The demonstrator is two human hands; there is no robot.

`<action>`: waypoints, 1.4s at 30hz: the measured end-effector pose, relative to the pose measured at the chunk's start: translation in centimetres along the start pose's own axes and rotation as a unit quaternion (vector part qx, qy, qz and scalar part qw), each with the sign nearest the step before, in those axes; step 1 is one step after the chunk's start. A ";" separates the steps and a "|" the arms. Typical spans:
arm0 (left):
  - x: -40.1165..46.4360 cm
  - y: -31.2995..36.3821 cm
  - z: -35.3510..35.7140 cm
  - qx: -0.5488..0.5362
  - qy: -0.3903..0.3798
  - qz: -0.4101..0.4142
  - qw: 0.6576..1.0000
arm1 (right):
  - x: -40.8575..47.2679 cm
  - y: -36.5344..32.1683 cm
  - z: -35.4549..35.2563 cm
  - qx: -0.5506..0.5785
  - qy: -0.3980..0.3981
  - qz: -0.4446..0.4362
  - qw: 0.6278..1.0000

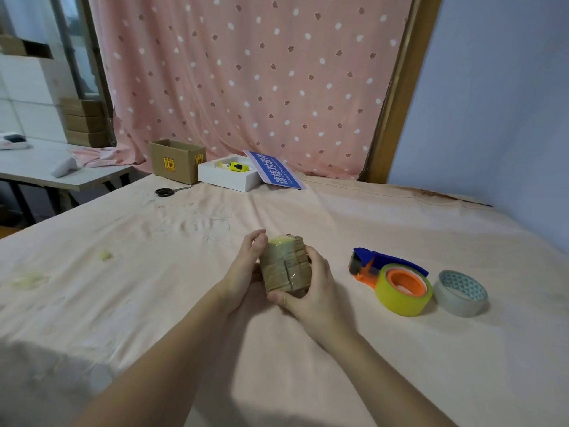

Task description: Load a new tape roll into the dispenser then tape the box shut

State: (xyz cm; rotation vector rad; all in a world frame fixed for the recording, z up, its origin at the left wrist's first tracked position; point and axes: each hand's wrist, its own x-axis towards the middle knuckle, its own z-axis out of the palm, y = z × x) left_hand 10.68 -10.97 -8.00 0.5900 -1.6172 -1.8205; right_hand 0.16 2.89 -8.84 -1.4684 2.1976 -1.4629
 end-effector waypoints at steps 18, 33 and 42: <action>0.8 -0.8 -1.2 0.011 -0.041 -0.014 0.999 | 0.4 1.2 -0.3 0.029 -0.010 0.062 0.998; -0.3 -1.7 1.0 0.257 -0.015 0.042 0.965 | -1.2 4.5 -6.2 -0.024 0.002 0.121 0.992; -3.7 -1.3 5.4 0.415 0.107 0.066 0.901 | -2.1 3.3 -12.6 0.069 0.059 0.106 0.990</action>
